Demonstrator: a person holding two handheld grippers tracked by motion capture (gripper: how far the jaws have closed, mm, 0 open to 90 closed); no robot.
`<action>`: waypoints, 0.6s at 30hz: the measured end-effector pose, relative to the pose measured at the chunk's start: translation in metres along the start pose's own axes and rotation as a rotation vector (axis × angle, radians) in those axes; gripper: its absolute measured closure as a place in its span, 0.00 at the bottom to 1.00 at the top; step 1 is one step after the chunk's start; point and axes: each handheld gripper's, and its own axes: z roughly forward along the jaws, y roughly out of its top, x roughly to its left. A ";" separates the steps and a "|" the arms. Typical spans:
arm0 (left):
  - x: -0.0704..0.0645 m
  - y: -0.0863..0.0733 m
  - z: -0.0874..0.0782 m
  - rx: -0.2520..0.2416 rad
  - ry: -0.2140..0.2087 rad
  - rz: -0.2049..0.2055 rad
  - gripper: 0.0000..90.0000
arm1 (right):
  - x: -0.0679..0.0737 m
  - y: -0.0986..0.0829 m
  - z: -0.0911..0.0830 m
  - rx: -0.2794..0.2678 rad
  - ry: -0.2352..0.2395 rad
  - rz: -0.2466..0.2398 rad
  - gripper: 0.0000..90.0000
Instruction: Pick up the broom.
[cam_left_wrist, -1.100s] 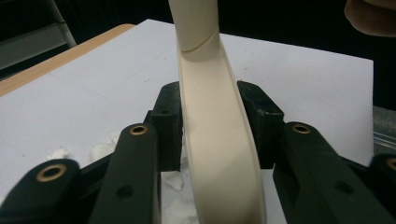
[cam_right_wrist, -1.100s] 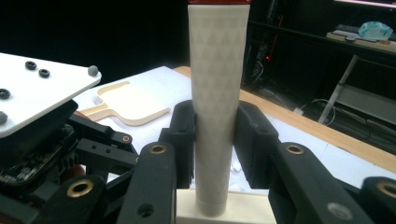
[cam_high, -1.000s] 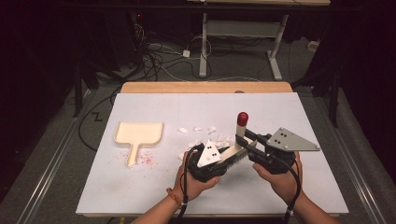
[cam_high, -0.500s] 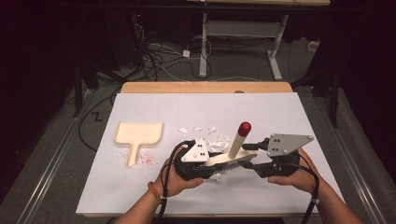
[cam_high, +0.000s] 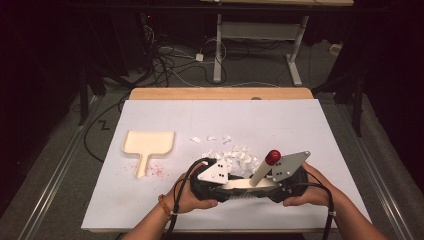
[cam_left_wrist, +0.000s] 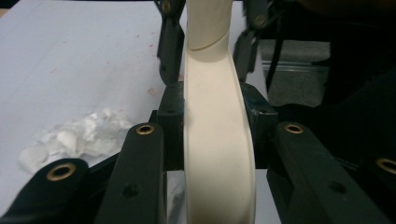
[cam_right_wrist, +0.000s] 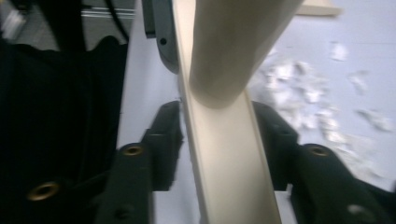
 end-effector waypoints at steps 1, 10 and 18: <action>0.000 0.000 0.000 0.000 0.000 0.000 0.72 | 0.000 0.000 0.000 0.000 0.000 0.000 0.67; 0.002 -0.002 -0.004 -0.015 0.041 -0.003 0.64 | -0.001 -0.001 0.009 -0.001 0.037 -0.003 0.75; -0.002 -0.019 -0.045 -0.014 0.438 -0.022 0.28 | -0.009 -0.004 0.000 -0.020 -0.111 0.065 0.75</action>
